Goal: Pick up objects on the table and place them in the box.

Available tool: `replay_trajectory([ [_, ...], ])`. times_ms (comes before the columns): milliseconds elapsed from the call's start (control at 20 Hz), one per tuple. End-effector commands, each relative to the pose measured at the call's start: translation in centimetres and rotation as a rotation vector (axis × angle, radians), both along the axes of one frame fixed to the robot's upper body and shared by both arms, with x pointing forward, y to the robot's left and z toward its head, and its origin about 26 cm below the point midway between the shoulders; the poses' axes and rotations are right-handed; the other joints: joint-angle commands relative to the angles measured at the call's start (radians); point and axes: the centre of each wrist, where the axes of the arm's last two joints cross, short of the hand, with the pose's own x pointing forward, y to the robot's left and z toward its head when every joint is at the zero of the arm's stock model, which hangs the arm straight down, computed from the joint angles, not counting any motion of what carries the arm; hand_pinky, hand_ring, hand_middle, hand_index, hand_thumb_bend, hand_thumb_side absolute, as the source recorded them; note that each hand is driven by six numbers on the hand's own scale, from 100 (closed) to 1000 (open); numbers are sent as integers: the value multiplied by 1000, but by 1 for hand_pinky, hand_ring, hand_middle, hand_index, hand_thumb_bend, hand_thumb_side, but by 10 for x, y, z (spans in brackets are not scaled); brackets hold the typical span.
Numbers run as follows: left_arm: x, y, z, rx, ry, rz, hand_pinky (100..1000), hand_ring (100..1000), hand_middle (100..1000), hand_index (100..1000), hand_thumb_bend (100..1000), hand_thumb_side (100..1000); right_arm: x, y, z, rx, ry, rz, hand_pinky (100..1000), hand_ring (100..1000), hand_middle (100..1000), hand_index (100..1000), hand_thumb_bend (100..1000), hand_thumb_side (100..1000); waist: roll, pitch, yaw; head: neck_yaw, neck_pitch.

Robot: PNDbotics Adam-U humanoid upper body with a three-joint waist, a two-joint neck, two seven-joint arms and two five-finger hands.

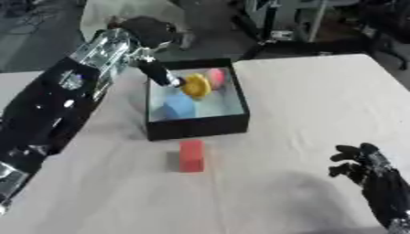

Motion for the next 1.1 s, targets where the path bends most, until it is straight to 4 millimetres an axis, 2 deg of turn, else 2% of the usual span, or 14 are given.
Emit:
replay_trajectory([
  [50, -15, 5, 8, 68, 28, -79, 782, 745, 779, 870, 425, 579, 1, -5, 5, -25, -14, 0, 746, 516, 603, 761, 100, 1000, 4, -12, 1, -8, -2],
  [300, -30, 3, 0, 137, 145, -187, 765, 718, 748, 853, 396, 516, 1, -6, 5, -26, -15, -4, 746, 516, 603, 761, 100, 1000, 5, -12, 2, -6, -2],
  [500, -30, 7, 5, 158, 218, -236, 758, 701, 730, 844, 406, 494, 1, -6, 5, -27, -14, 1, 746, 516, 603, 761, 100, 1000, 6, -13, 5, -10, -2],
  [650, -27, 10, 0, 170, 290, -267, 752, 694, 725, 843, 397, 486, 1, -6, 5, -27, -14, -3, 746, 516, 603, 761, 100, 1000, 7, -13, 3, -9, -2],
  [800, -23, 19, 11, 17, 498, -313, 757, 709, 747, 863, 390, 496, 1, -6, 5, -29, -13, -1, 746, 516, 603, 761, 100, 1000, 9, -15, 5, -14, -2],
  [900, -29, 12, 15, -74, 584, -315, 773, 741, 776, 885, 410, 517, 1, -6, 6, -28, -14, -1, 747, 516, 603, 761, 100, 1000, 10, -15, 3, -13, -2],
  [1100, -46, -8, 20, -106, 606, -342, 810, 796, 830, 917, 472, 541, 1, -6, 6, -27, -15, 2, 747, 516, 603, 761, 100, 1000, 8, -15, 1, -17, -2],
])
